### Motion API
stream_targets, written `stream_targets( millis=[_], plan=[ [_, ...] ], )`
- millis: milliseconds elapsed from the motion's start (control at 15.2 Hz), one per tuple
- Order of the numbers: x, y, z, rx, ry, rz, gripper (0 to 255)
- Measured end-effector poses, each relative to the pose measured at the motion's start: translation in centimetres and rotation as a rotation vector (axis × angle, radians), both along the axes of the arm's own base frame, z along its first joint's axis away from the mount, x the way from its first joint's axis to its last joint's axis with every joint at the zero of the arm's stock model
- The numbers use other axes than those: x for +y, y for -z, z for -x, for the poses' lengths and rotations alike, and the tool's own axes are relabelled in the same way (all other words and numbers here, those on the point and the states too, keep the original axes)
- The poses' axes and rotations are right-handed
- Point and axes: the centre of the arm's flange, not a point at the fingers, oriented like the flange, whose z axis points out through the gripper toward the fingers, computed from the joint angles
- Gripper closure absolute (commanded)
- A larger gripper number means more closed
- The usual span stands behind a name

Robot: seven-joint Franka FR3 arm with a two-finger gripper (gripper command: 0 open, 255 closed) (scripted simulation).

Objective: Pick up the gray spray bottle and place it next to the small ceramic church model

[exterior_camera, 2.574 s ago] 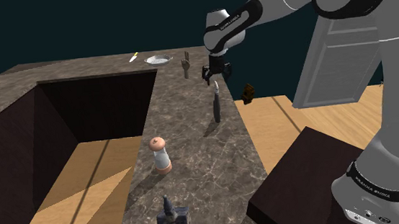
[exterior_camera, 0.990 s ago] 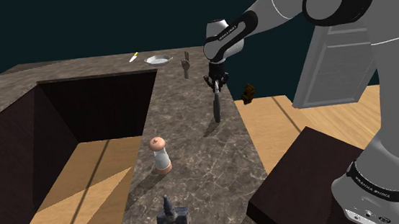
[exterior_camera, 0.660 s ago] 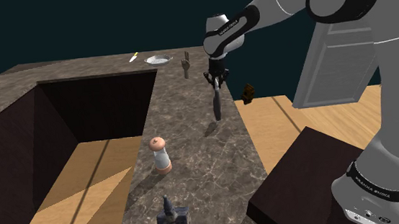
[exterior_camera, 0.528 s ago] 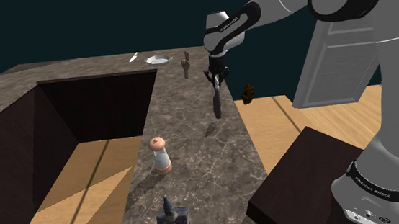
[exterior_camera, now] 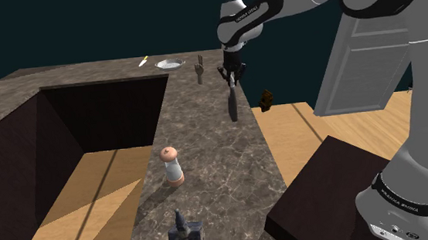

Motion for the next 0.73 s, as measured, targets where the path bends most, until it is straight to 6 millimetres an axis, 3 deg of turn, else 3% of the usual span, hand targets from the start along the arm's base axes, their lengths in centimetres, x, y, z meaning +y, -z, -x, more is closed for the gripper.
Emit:
stream_targets(
  millis=[726],
  plan=[
    [-0.1, -5.8, -0.1, 0.000, 0.000, 0.000, 255]
  ],
)
